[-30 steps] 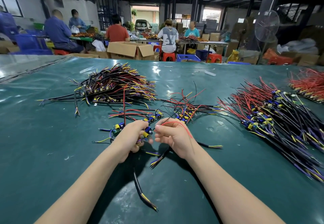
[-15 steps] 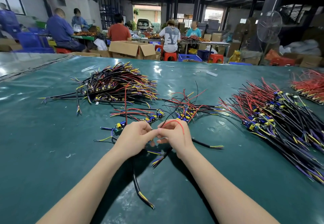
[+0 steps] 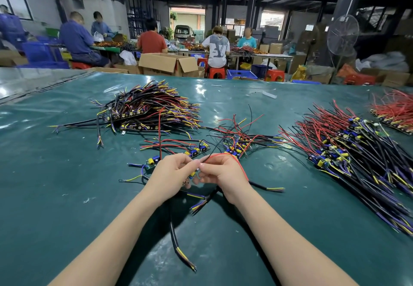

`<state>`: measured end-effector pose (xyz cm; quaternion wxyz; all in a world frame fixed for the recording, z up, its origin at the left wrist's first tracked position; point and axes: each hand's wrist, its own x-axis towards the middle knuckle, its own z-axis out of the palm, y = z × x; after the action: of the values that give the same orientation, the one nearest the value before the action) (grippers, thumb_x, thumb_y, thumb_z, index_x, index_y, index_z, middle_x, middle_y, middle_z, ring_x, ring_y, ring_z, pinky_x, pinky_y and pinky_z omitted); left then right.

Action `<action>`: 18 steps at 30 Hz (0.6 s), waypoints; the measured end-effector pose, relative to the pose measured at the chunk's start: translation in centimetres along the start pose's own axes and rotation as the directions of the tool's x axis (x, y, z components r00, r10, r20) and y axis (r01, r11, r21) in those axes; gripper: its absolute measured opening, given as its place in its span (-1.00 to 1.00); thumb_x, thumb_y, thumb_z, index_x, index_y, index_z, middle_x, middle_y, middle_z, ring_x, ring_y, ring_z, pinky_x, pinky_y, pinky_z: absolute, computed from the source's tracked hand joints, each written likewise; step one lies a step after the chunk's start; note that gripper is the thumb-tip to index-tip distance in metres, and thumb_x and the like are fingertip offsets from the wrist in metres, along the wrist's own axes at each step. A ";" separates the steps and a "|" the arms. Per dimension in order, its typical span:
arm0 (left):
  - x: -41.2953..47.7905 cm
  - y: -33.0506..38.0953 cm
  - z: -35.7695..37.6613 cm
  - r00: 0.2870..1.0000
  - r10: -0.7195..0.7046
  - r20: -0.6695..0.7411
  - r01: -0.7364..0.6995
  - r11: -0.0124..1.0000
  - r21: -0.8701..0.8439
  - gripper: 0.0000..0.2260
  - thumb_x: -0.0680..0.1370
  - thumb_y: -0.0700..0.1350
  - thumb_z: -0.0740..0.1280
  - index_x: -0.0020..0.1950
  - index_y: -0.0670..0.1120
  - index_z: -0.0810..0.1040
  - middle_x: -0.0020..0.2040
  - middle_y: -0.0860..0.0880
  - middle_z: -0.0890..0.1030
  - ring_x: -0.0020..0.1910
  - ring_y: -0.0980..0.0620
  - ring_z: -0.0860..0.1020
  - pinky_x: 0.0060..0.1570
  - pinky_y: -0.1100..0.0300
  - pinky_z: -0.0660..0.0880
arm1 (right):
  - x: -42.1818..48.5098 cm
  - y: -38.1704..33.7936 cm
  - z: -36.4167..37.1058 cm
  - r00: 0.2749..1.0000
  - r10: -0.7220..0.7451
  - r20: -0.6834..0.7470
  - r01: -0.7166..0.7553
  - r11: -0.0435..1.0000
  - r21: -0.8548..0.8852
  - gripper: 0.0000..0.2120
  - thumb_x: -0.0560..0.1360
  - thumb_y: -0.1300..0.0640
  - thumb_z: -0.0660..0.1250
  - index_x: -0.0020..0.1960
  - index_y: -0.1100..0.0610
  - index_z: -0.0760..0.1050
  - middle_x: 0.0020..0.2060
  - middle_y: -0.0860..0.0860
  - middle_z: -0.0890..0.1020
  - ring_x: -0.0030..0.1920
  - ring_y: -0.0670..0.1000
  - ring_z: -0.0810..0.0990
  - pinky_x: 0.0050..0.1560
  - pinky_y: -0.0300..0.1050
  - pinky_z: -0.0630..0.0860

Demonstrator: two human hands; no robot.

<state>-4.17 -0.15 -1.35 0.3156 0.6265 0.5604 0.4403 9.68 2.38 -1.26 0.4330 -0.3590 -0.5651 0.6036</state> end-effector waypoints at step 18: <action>-0.1 1.1 -0.1 0.953 -0.259 0.155 0.295 0.911 -0.289 -0.82 0.56 -0.20 0.14 -0.23 -0.11 0.43 -0.40 -0.07 0.57 -0.50 0.01 0.56 -0.56 0.28 0.44 | -0.4 -0.3 0.4 0.995 -0.038 -0.088 0.054 0.982 0.184 -0.86 0.46 0.39 0.29 -0.26 0.26 0.49 -0.51 0.04 0.54 -0.51 -0.08 0.54 -0.46 -0.28 0.50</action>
<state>-3.78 -0.42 -0.39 0.5003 0.5074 0.5490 0.4368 9.46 1.82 -0.99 0.5019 -0.3291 -0.4956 0.6279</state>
